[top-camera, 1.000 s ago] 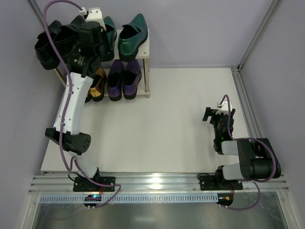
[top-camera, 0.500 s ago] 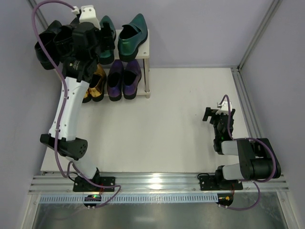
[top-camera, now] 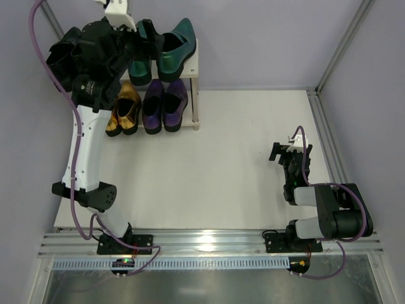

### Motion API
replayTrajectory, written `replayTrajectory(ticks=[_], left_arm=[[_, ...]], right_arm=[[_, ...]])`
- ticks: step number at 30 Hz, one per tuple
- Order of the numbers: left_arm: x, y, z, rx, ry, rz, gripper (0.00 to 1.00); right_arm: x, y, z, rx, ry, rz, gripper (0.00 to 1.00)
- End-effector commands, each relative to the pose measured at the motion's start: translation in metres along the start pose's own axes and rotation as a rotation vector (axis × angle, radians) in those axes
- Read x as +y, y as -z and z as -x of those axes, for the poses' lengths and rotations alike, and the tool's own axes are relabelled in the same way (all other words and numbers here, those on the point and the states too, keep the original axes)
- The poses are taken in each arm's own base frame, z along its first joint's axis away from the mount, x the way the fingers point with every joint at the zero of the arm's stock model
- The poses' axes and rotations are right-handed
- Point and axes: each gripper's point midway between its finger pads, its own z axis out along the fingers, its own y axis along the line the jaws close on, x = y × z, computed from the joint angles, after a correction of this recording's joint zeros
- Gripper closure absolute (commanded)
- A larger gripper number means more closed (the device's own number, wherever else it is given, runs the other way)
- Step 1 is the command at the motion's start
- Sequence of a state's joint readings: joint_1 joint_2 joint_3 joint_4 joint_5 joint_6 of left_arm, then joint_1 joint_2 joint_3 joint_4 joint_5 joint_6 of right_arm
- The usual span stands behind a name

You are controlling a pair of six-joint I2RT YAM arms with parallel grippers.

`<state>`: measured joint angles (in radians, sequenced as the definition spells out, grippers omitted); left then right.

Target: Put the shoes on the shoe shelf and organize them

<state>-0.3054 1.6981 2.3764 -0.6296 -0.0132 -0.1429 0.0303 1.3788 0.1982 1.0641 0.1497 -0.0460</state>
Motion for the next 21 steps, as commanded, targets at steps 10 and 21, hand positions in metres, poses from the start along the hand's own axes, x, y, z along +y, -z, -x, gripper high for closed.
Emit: replayTrajectory(ticks=[10, 21], left_arm=[[-0.03, -0.03, -0.045, 0.121, -0.022, -0.203, 0.15], [-0.025, -0.056, -0.092, 0.22, -0.014, -0.176, 0.16]], right_arm=[[0.001, -0.003, 0.02, -0.07, -0.024, 0.005, 0.03], [0.001, -0.003, 0.021, -0.071, -0.023, 0.006, 0.03]])
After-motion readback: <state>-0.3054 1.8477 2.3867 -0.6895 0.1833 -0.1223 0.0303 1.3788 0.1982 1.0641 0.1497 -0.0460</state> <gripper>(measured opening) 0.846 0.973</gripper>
